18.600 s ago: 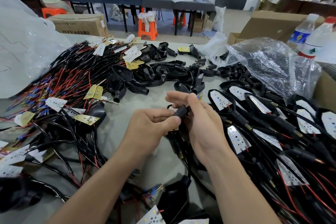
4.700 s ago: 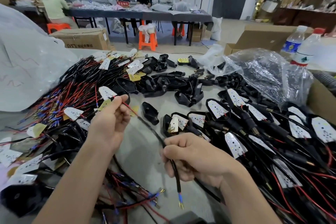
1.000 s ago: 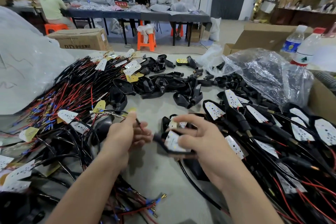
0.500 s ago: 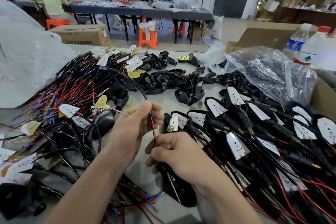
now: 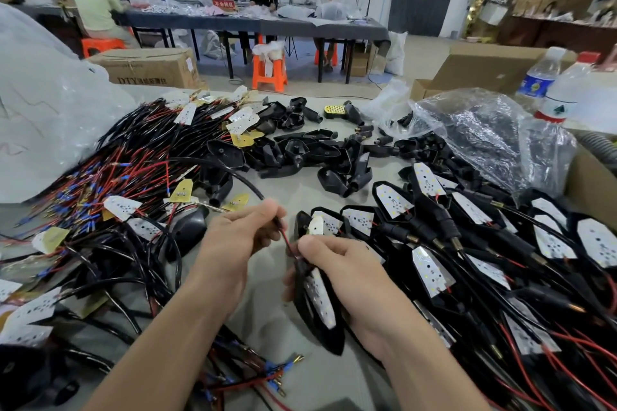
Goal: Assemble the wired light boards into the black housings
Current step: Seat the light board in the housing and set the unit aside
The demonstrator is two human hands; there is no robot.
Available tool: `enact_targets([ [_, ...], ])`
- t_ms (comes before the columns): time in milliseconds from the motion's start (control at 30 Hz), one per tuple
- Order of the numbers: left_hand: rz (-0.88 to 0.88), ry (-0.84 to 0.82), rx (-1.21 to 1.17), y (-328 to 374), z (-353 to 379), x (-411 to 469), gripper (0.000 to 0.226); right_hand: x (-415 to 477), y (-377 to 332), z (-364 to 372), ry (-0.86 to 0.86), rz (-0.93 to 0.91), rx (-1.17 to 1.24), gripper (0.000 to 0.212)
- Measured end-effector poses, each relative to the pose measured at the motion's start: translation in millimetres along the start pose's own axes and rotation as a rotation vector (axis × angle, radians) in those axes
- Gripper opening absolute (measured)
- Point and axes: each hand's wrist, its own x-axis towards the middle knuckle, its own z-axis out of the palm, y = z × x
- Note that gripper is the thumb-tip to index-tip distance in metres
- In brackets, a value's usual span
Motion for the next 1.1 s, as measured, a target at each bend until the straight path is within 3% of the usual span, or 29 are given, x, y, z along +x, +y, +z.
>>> enact_targets([
  [167,0.094,0.172,0.067,0,-9,7,0.034,-1,3,7,-0.065,0.036,-0.053,0.025],
  [433,-0.024,-0.024,0.093,-5,-1,1,0.031,9,10,3,0.175,-0.044,0.062,0.021],
  [533,-0.021,0.027,0.104,-6,0,2,0.030,11,11,1,0.205,-0.097,0.031,0.021],
  [633,0.092,0.110,0.180,-9,0,2,0.026,11,13,-3,0.057,-0.090,-0.083,0.030],
  [700,0.133,0.099,0.146,-10,4,-1,0.025,7,14,-3,-0.163,-0.006,-0.179,0.039],
  [767,0.120,0.045,0.118,-10,7,-4,0.024,5,16,-2,-0.265,0.039,-0.284,0.038],
  [967,0.026,-0.009,0.043,-9,7,-5,0.026,6,11,-6,-0.206,0.060,-0.153,0.019],
  [1100,0.009,0.037,0.003,-9,5,-5,0.023,6,8,-3,-0.099,0.017,-0.120,0.025],
])
